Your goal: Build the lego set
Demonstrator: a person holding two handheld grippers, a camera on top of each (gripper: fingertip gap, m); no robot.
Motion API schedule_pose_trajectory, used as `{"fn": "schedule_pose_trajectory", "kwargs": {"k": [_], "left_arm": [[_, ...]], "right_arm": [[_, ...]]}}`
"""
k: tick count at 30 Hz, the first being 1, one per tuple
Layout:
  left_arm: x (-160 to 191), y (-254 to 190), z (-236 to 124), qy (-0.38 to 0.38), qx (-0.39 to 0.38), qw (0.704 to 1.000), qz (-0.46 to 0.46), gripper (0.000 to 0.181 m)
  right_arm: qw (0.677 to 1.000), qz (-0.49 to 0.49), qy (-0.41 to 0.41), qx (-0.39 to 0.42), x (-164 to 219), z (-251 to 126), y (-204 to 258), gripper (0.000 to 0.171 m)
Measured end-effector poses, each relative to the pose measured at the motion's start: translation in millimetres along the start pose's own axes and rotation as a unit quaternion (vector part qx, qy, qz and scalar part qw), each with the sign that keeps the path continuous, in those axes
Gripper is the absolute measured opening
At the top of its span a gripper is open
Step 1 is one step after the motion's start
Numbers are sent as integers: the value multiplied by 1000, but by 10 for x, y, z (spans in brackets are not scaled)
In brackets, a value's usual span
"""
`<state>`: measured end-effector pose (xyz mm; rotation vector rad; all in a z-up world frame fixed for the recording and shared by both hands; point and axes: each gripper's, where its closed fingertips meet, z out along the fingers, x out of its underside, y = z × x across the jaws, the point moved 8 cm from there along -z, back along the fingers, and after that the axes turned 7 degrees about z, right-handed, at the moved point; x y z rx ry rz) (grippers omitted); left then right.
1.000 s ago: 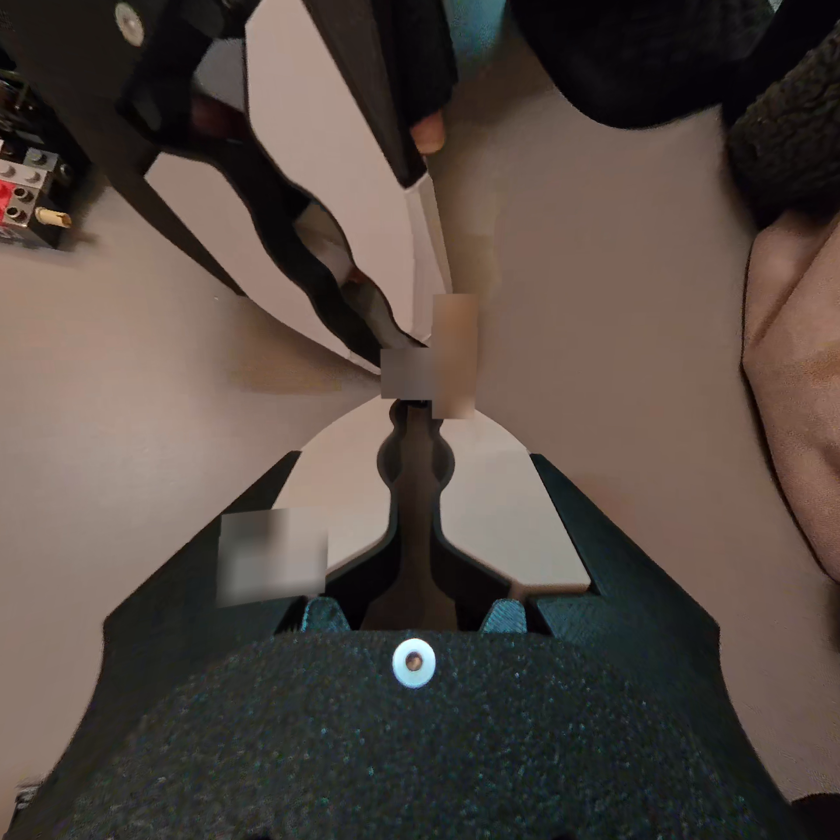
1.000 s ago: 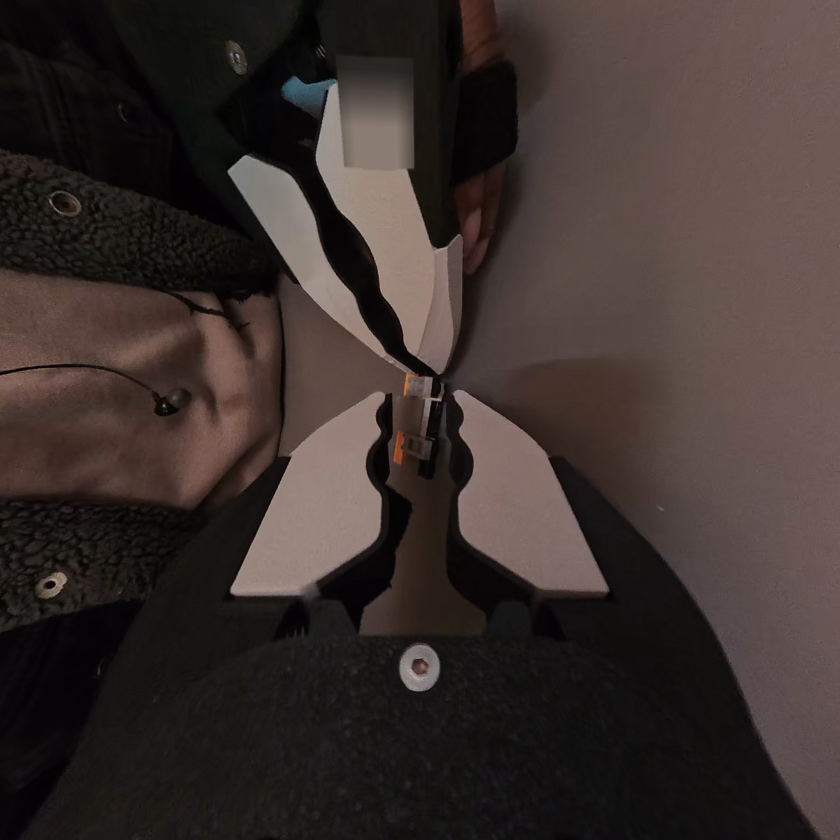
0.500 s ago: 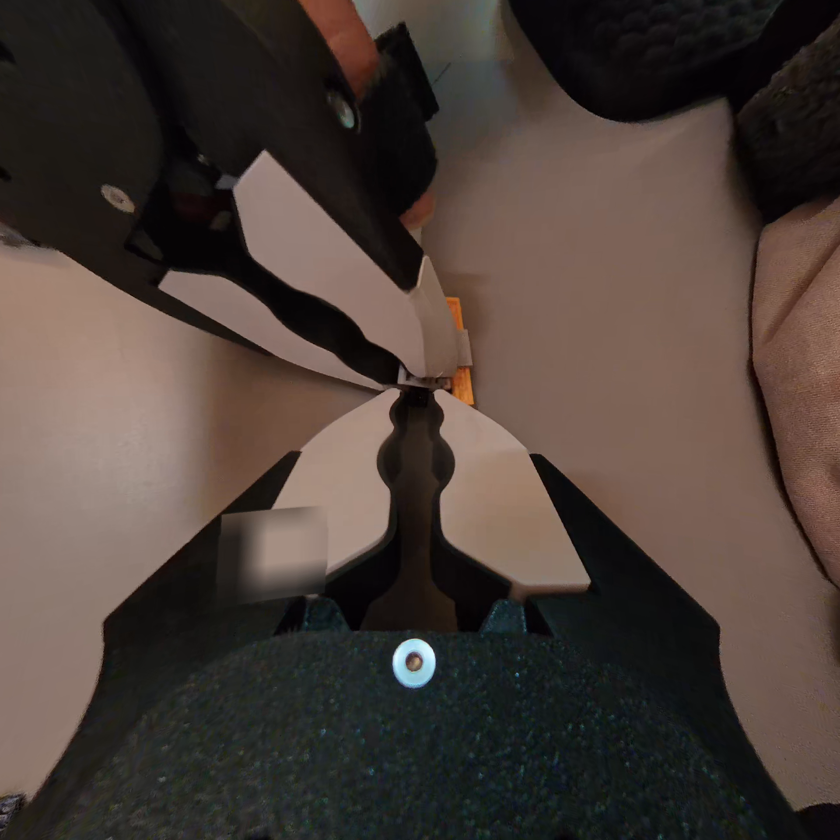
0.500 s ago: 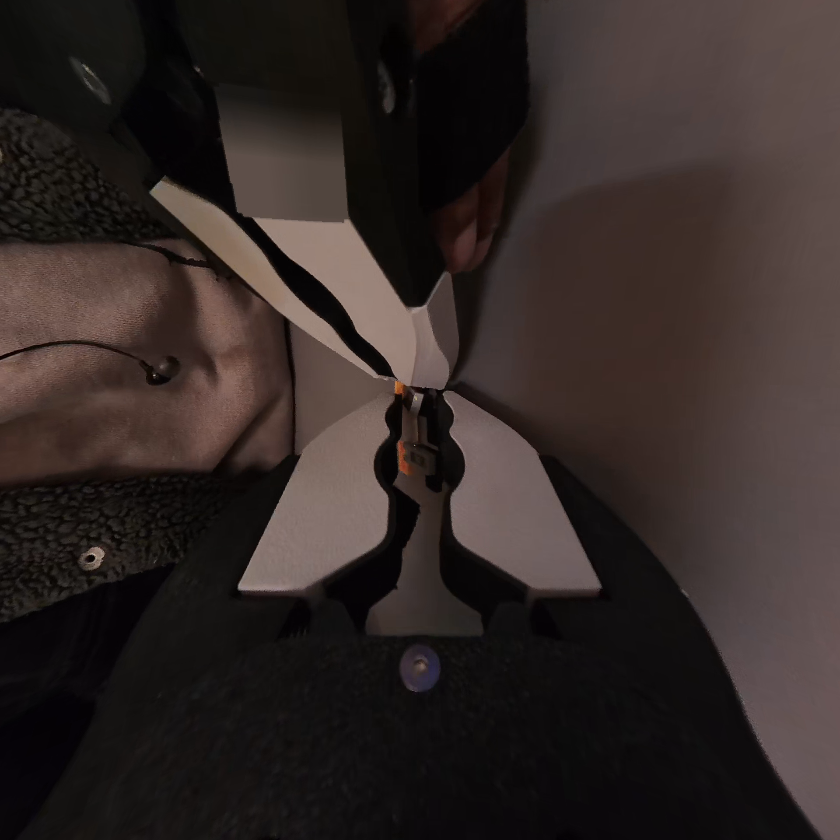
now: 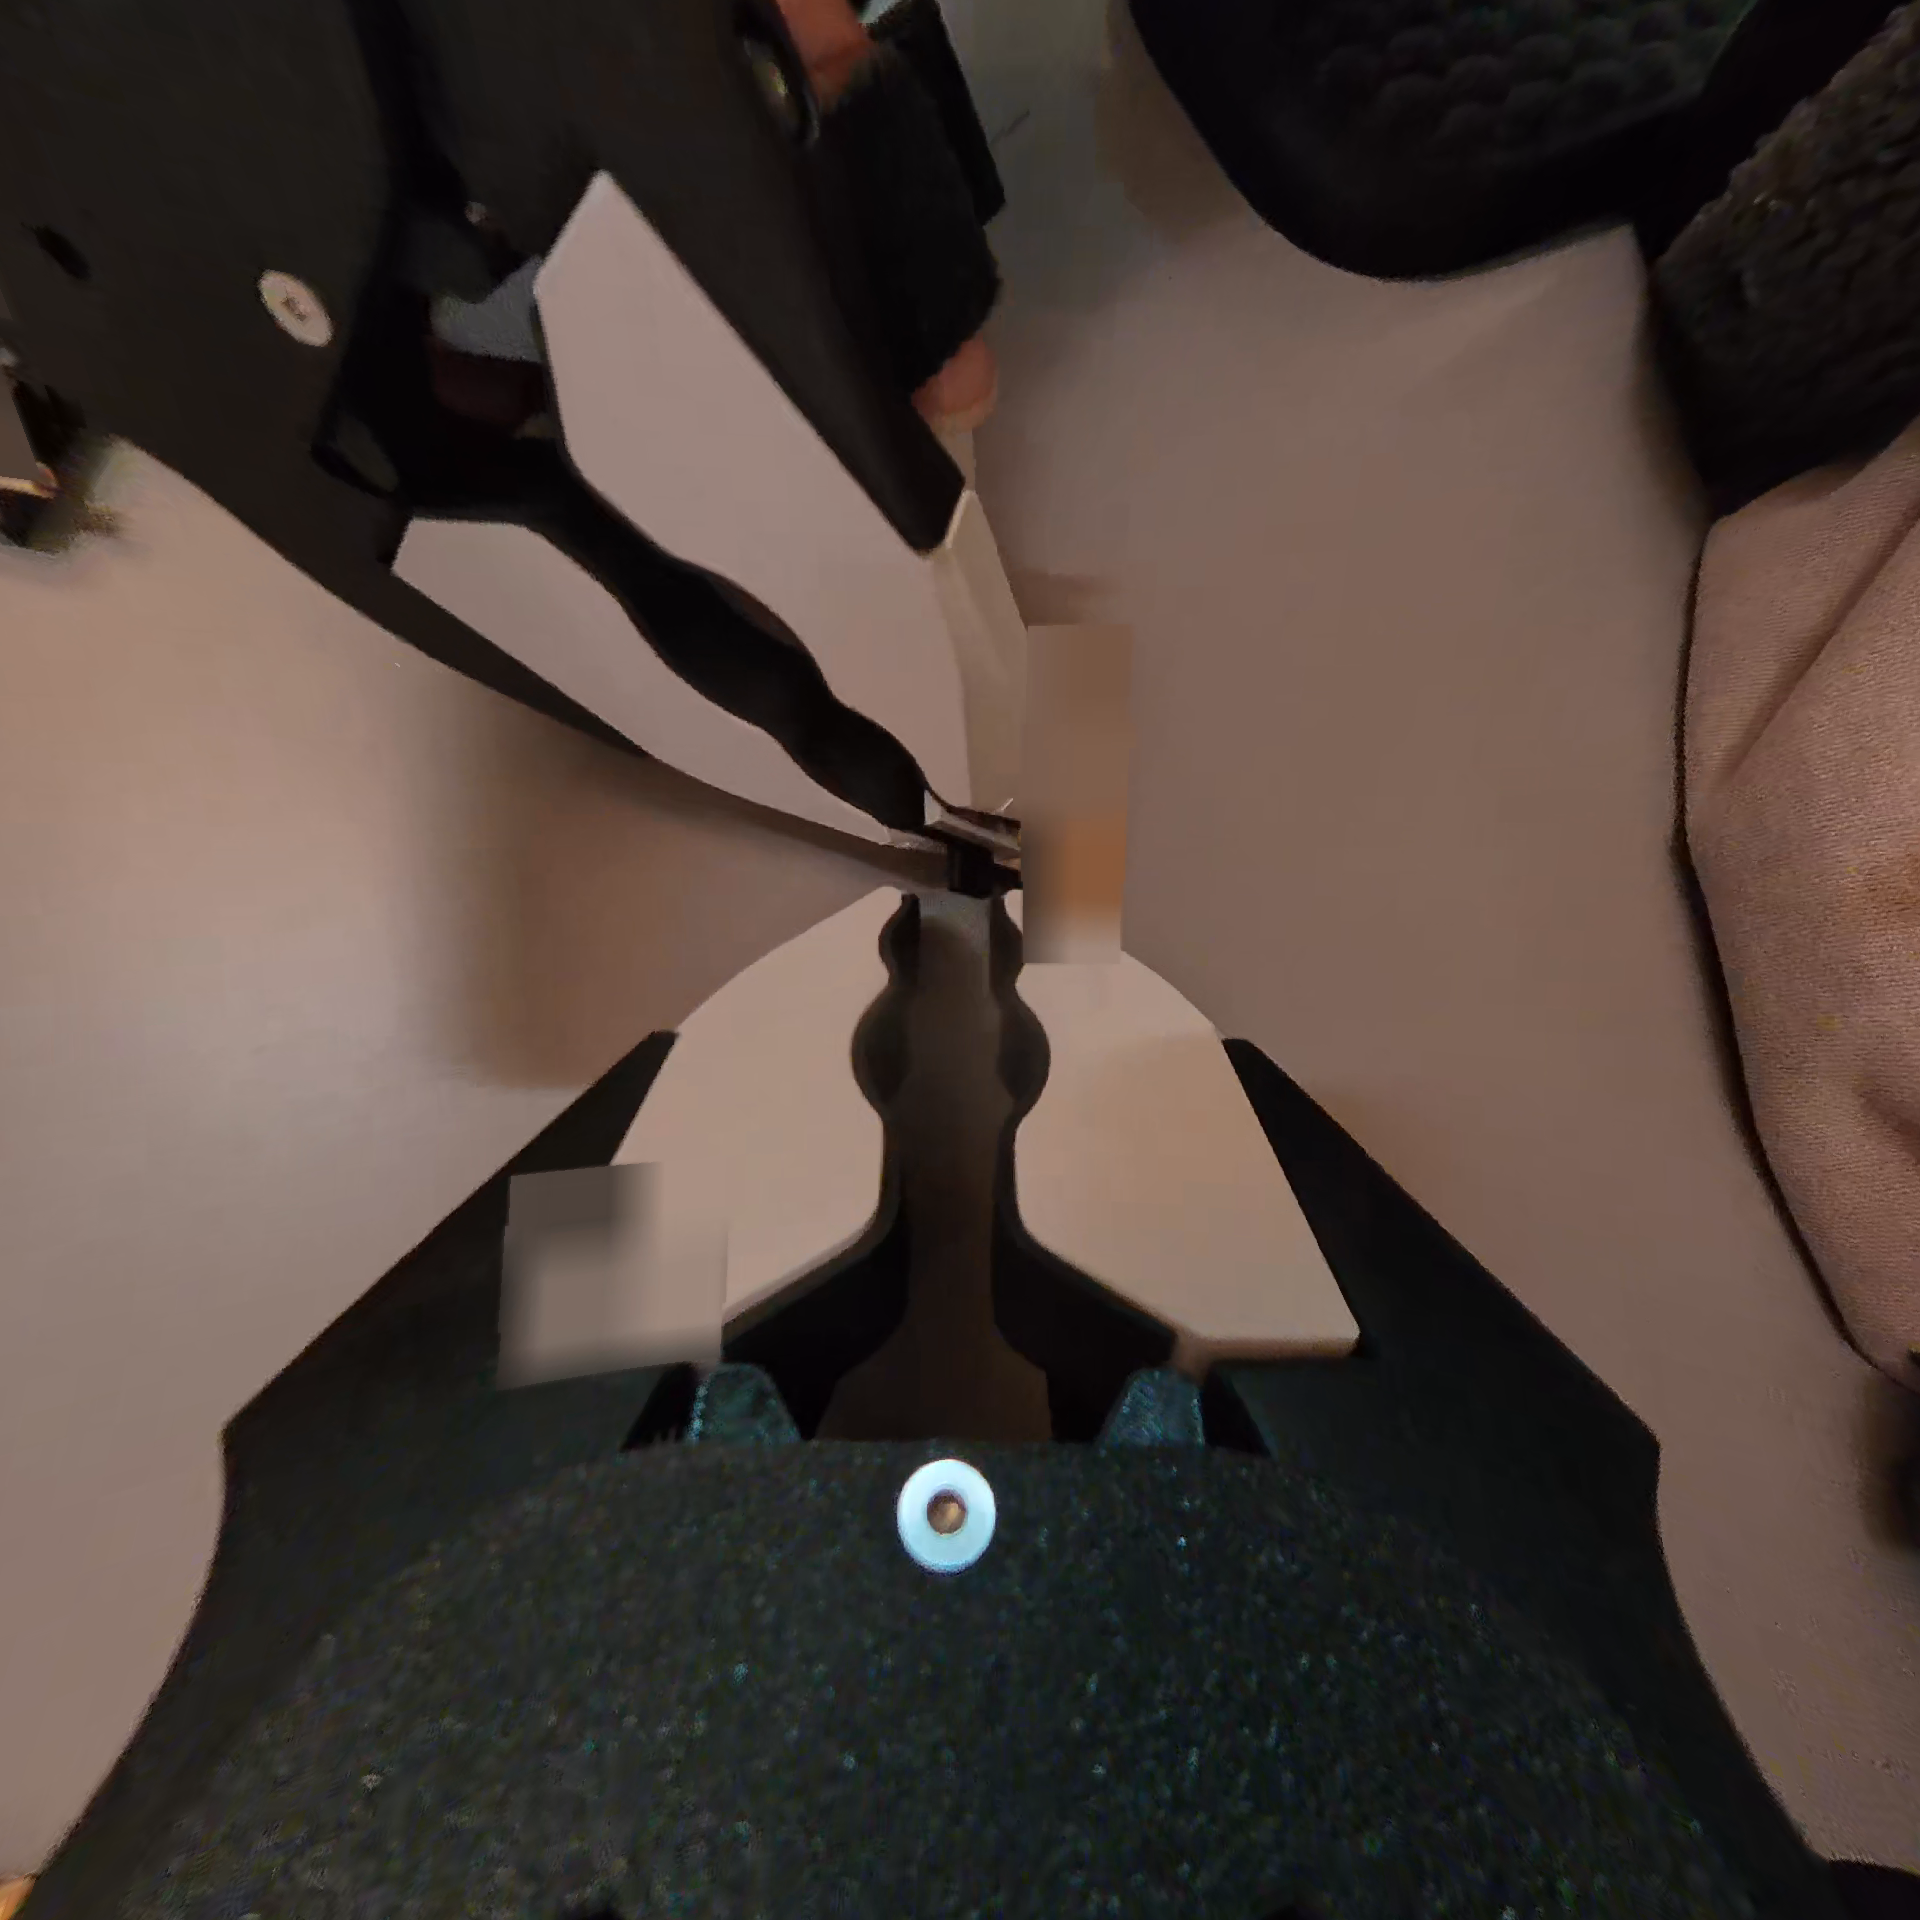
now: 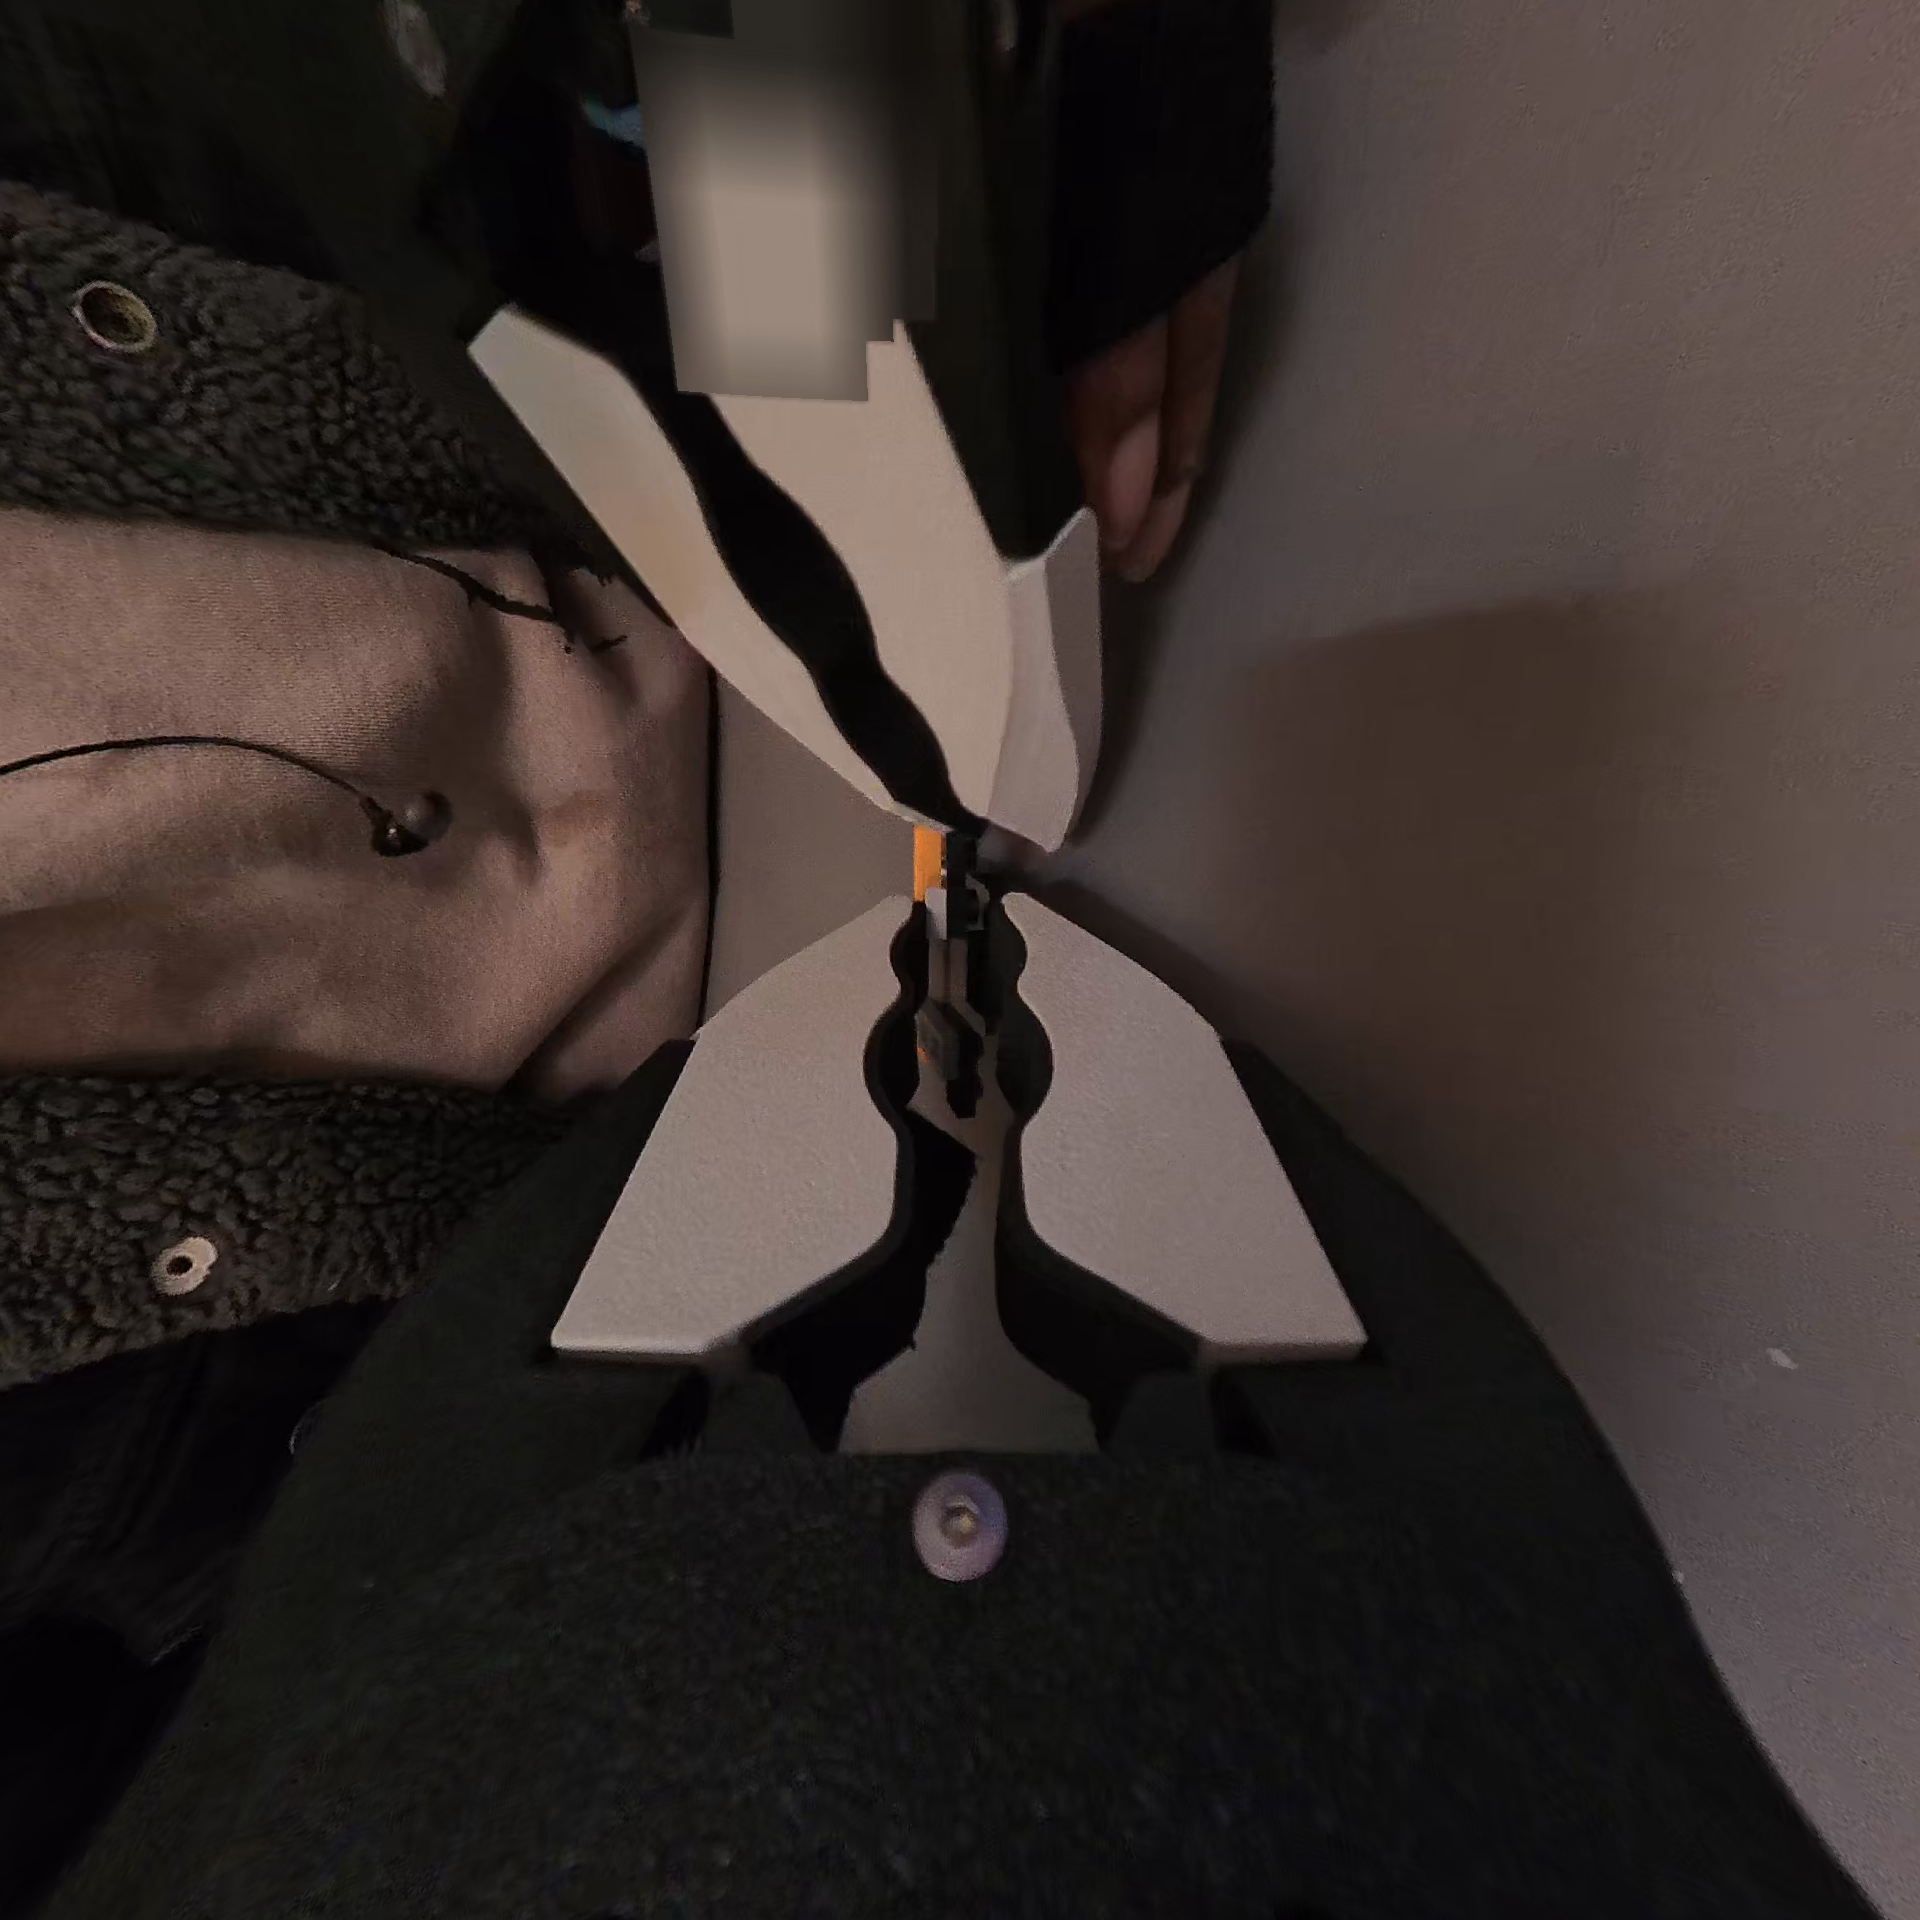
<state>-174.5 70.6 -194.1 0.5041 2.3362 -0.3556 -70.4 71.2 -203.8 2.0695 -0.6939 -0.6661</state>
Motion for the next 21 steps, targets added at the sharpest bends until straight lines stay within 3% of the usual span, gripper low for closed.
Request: {"fn": "schedule_pose_trajectory", "kwargs": {"k": [7,10,16,21], "left_arm": [[-19,-128,-149,-105,38,989,-96,26],[-48,-164,-135,-133,19,984,-119,27],[-72,-207,-155,-134,-31,987,-87,16],[-65,-212,-171,-139,-74,987,-45,12]], "right_arm": [[988,-91,-119,33,147,-105,210,10],[973,-135,-179,49,181,-109,312,10],[943,-183,-263,96,255,-109,389,11],[924,-217,-284,135,303,-102,429,8]]}}
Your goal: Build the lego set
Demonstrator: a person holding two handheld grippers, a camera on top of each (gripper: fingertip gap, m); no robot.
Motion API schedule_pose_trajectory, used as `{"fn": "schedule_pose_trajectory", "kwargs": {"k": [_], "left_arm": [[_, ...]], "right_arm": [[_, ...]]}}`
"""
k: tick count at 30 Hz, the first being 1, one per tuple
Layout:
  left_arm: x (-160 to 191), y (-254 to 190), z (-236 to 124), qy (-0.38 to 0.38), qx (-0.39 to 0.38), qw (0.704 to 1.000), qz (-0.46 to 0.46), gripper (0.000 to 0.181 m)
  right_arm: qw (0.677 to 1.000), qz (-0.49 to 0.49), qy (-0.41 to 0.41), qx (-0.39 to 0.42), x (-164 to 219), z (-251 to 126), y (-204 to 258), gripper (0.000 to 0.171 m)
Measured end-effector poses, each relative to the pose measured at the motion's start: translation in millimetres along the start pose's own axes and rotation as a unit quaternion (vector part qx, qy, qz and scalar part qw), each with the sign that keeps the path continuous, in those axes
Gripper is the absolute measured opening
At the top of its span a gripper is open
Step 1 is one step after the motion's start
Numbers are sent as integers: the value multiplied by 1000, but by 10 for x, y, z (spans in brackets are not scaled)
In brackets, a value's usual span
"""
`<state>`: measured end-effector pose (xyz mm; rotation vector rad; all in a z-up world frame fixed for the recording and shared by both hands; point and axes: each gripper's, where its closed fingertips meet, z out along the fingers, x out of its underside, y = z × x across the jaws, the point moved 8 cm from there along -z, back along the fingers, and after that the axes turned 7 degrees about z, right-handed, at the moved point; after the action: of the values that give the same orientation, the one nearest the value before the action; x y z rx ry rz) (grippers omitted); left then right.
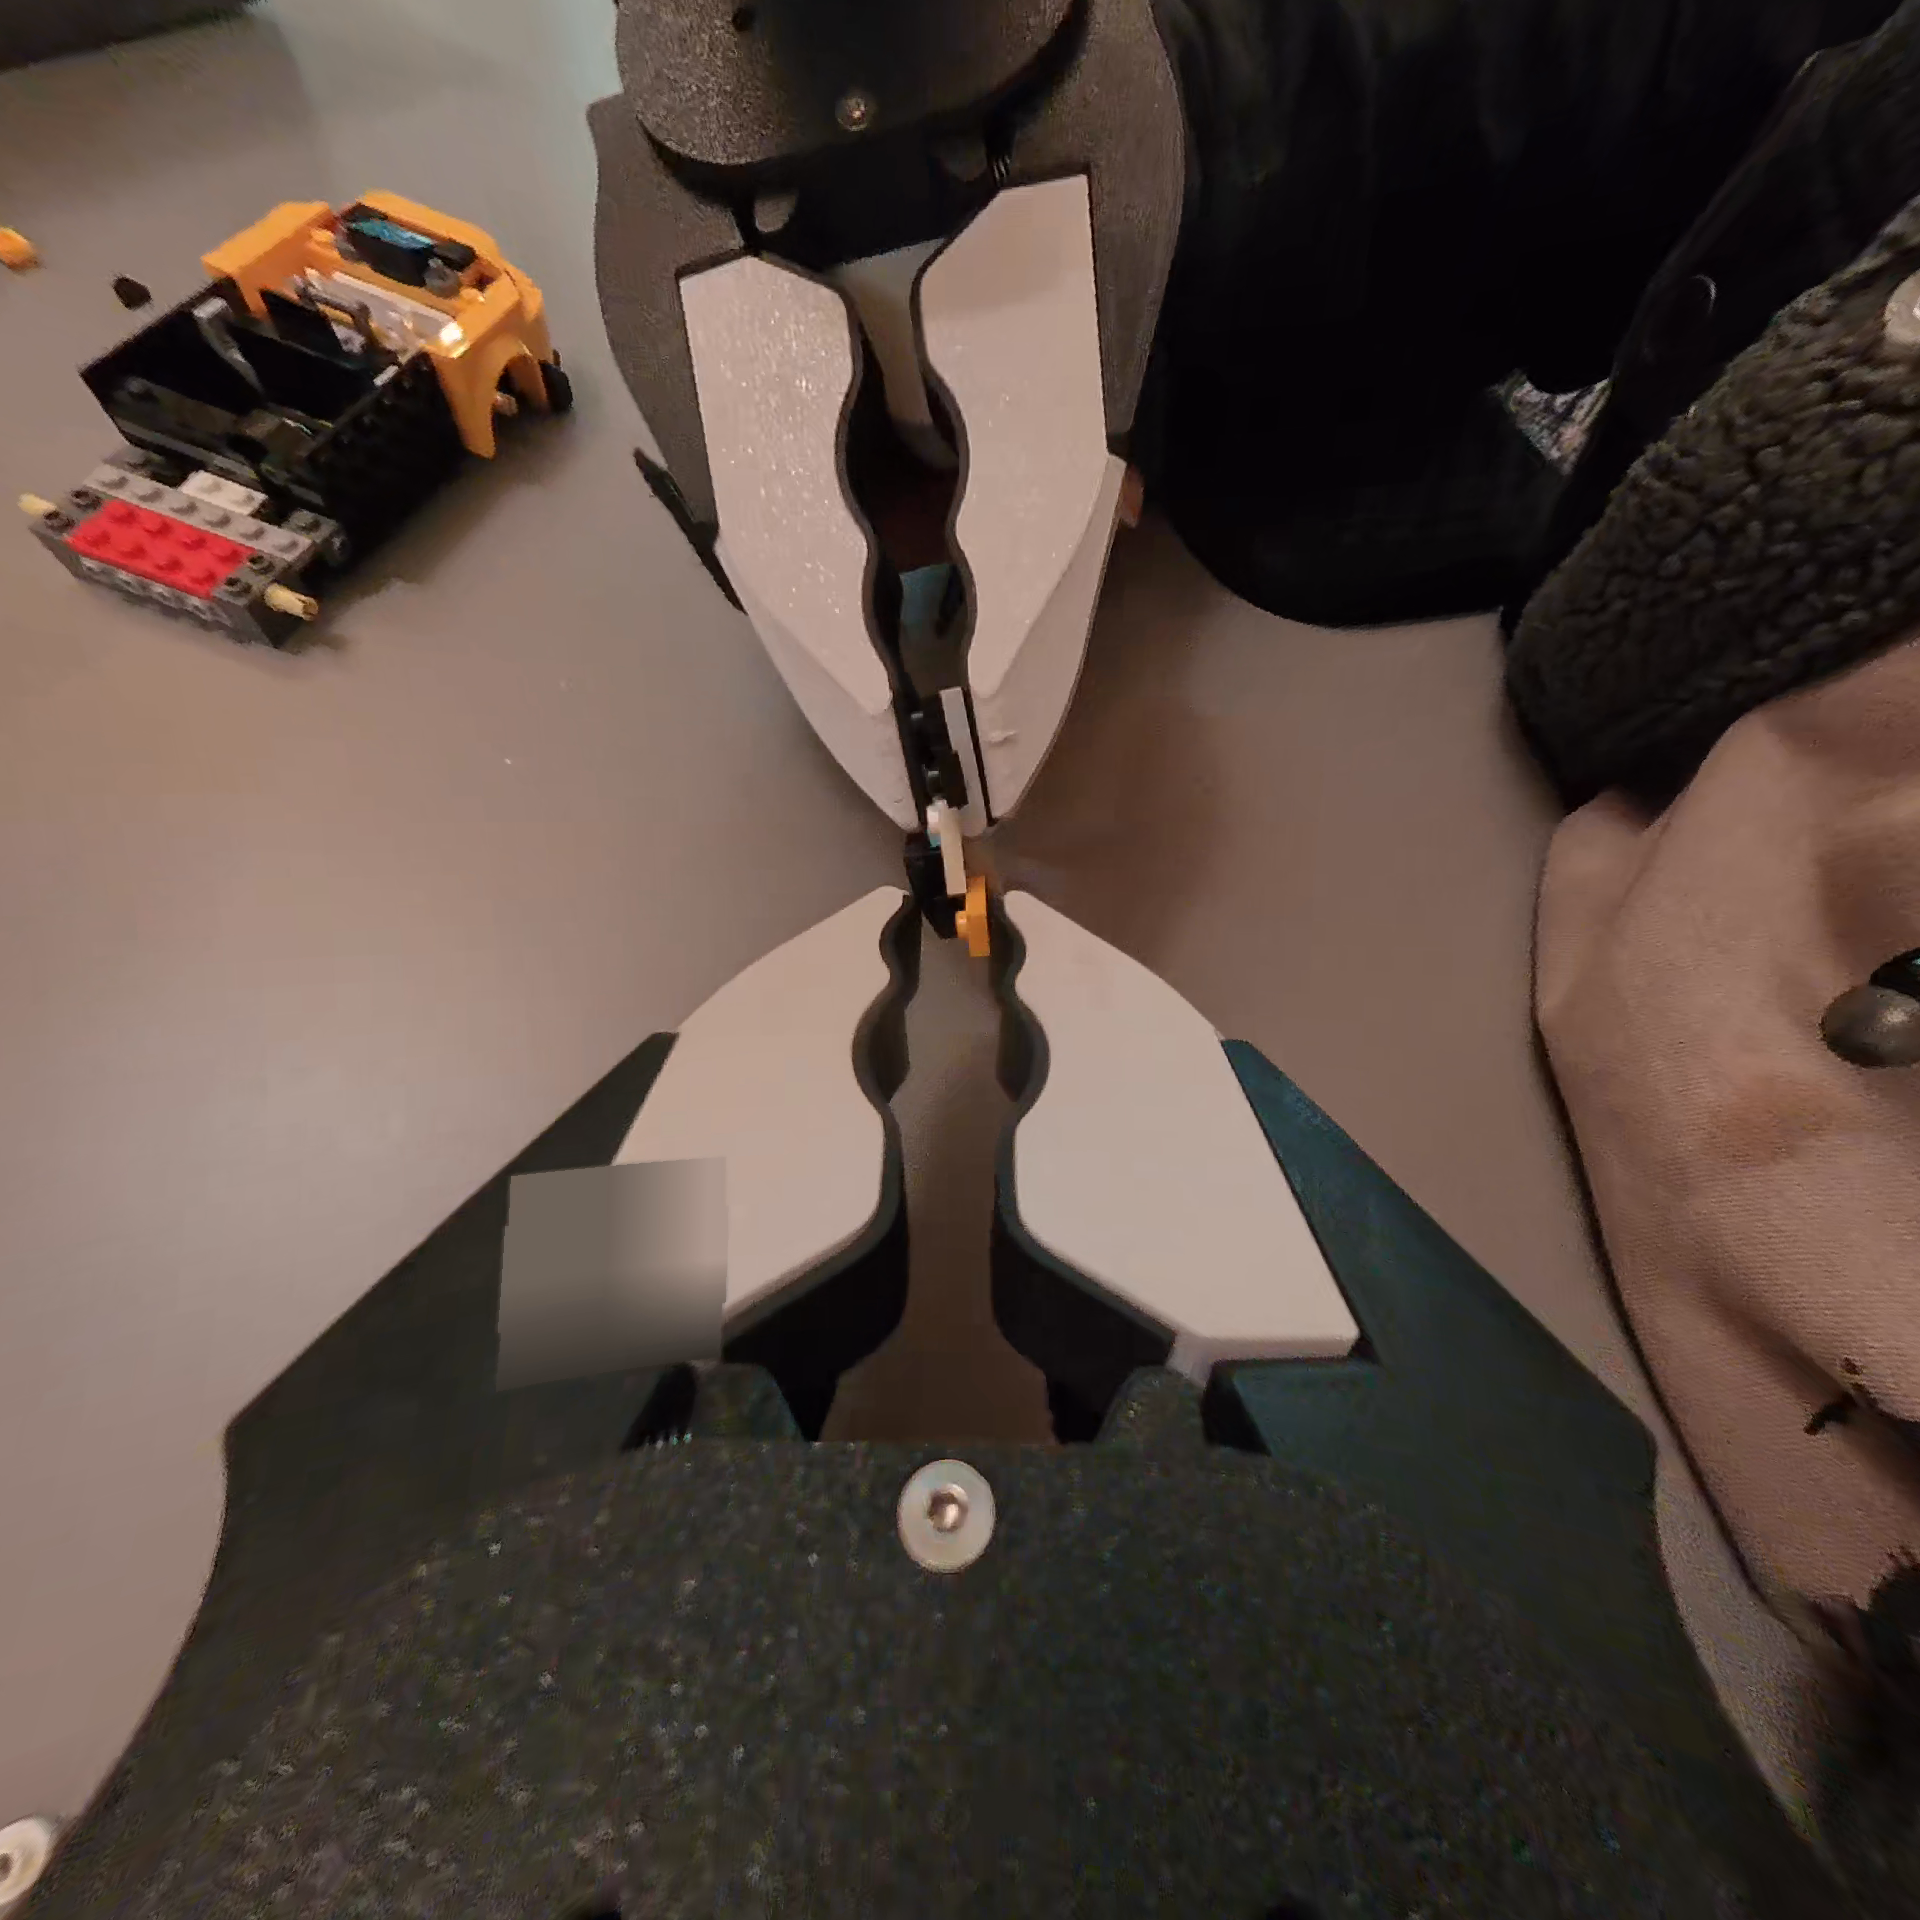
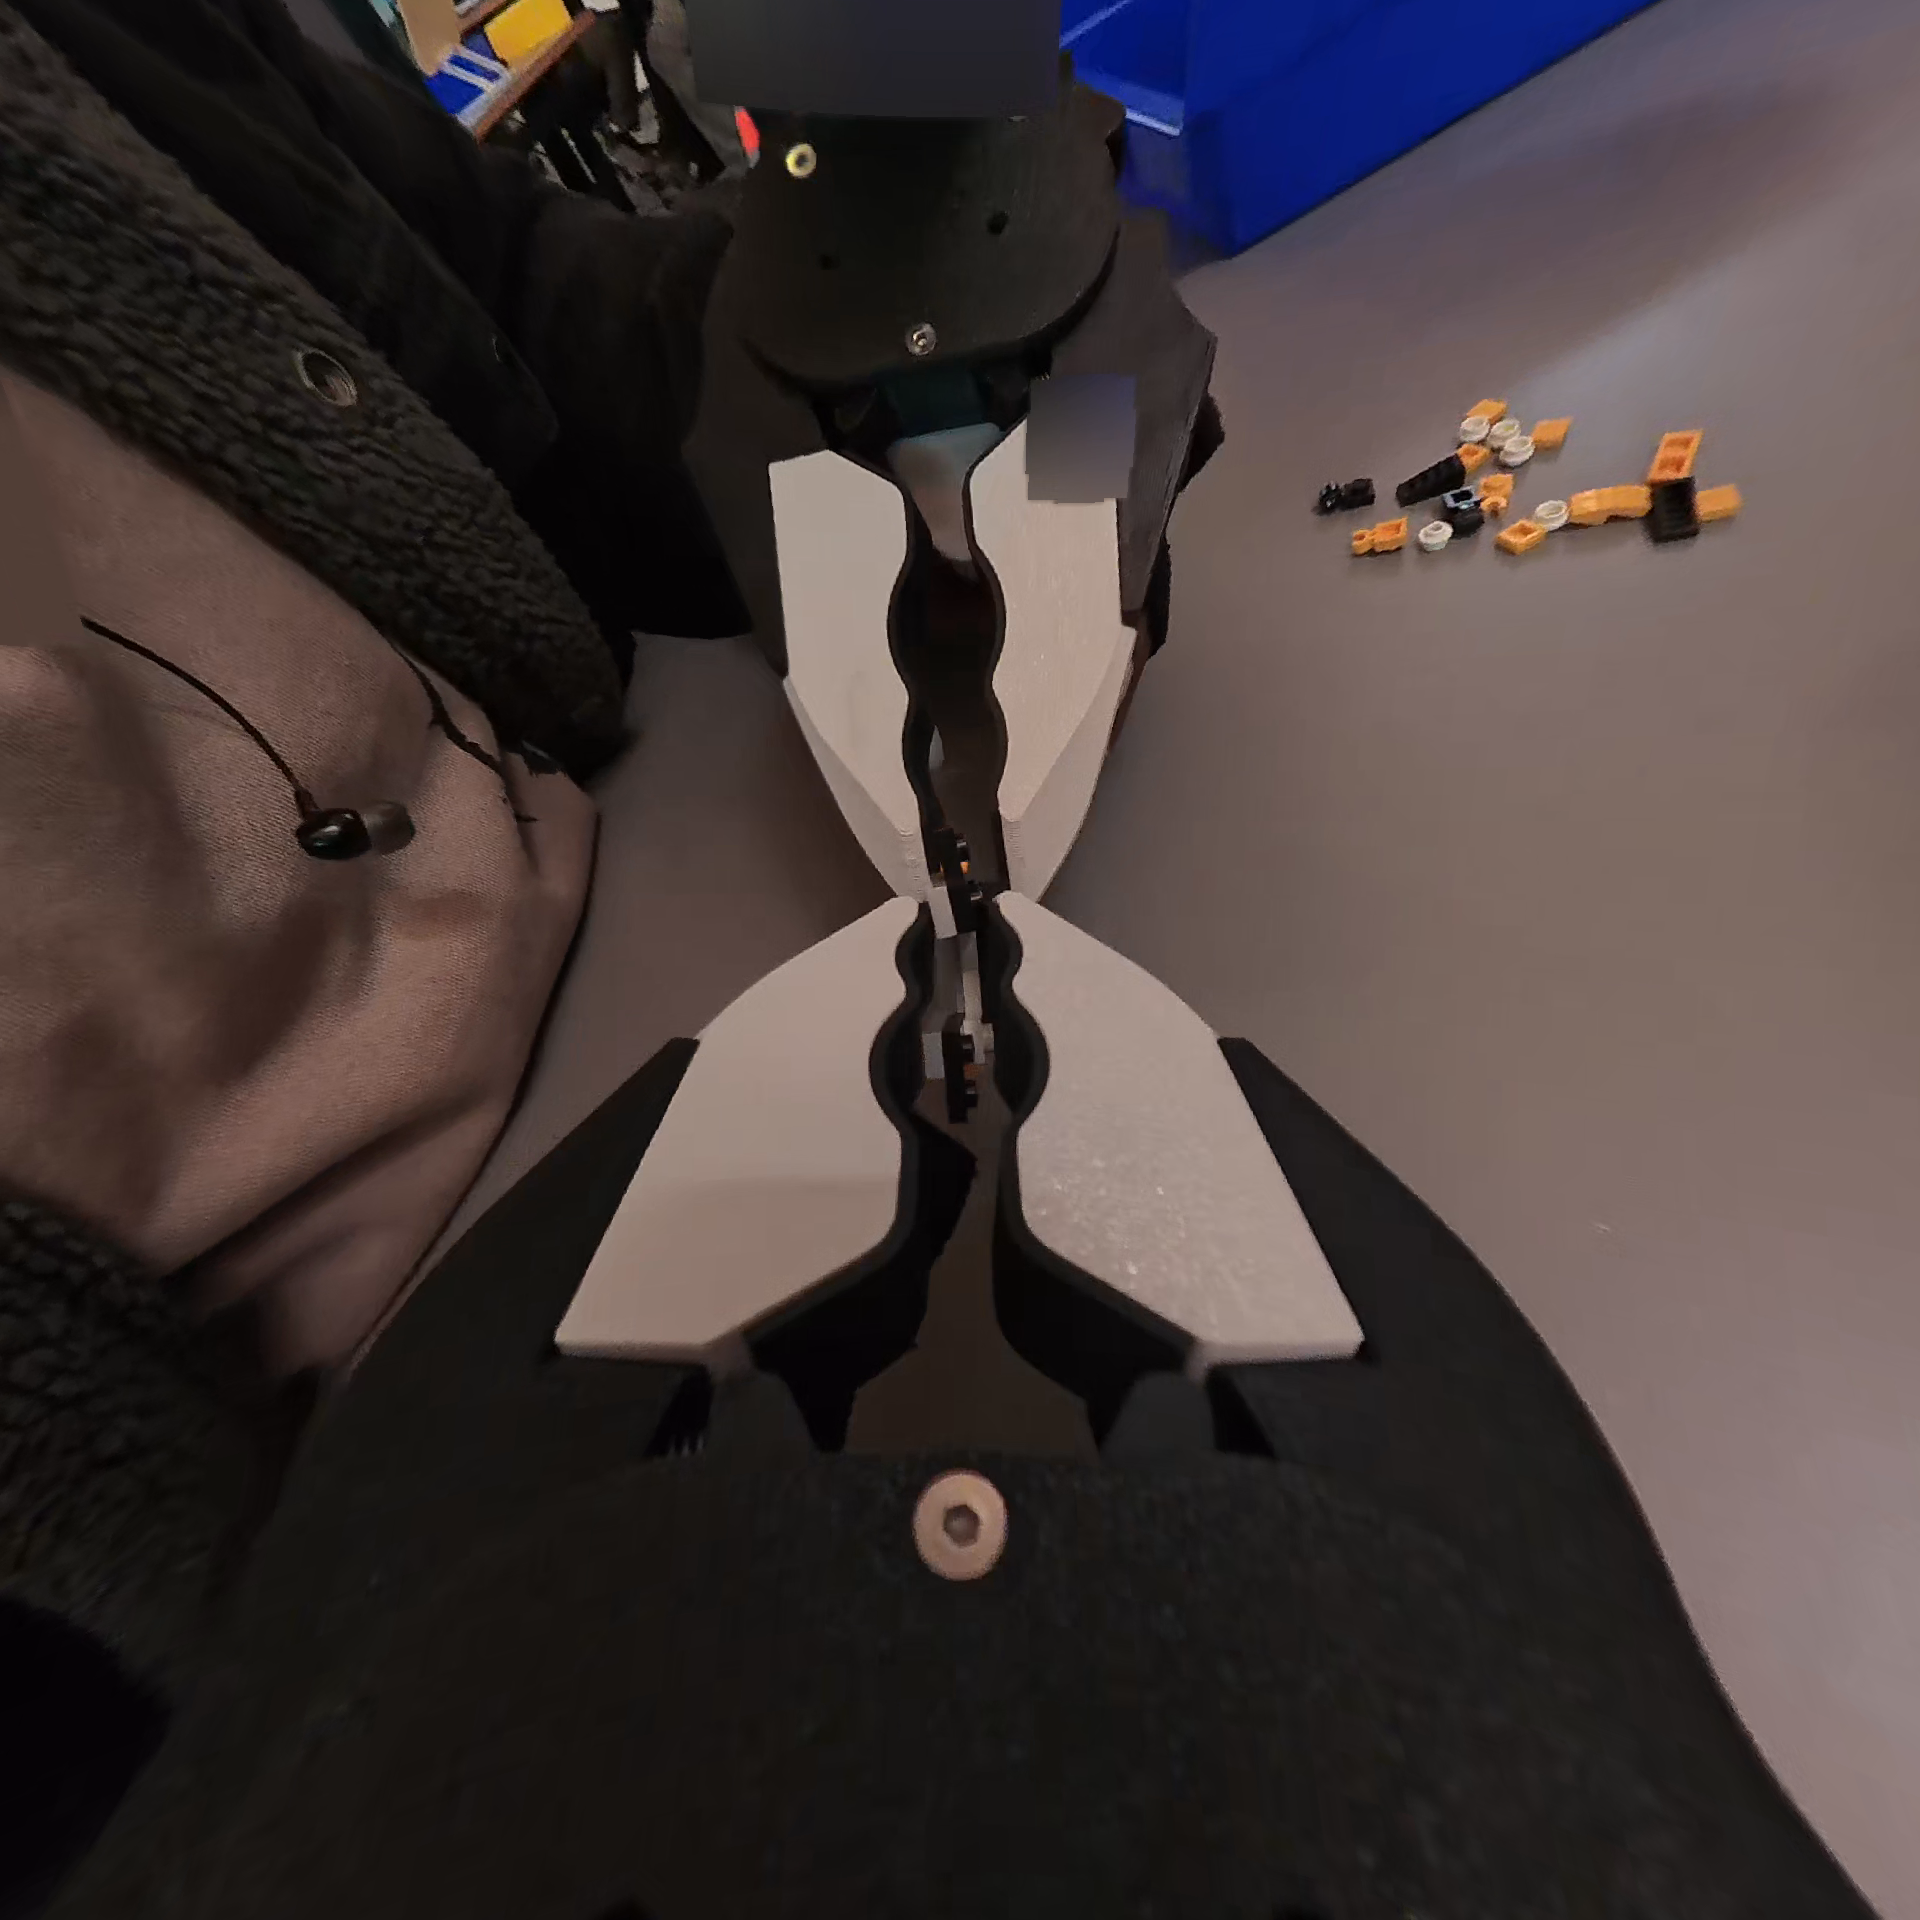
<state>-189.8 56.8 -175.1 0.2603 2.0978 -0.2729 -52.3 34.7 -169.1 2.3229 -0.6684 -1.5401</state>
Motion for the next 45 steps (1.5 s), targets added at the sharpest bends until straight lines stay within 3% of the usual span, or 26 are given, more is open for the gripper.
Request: {"fn": "schedule_pose_trajectory", "kwargs": {"k": [11,18,45], "left_arm": [[35,-16,19,43,-61,994,85,11],[60,46,1,30,-59,997,38,10],[95,94,-1,30,-70,997,-3,10]], "right_arm": [[992,-98,35,74,11,67,41,10],[976,-160,45,142,-28,54,78,11],[963,-177,94,183,-95,102,111,8]]}}
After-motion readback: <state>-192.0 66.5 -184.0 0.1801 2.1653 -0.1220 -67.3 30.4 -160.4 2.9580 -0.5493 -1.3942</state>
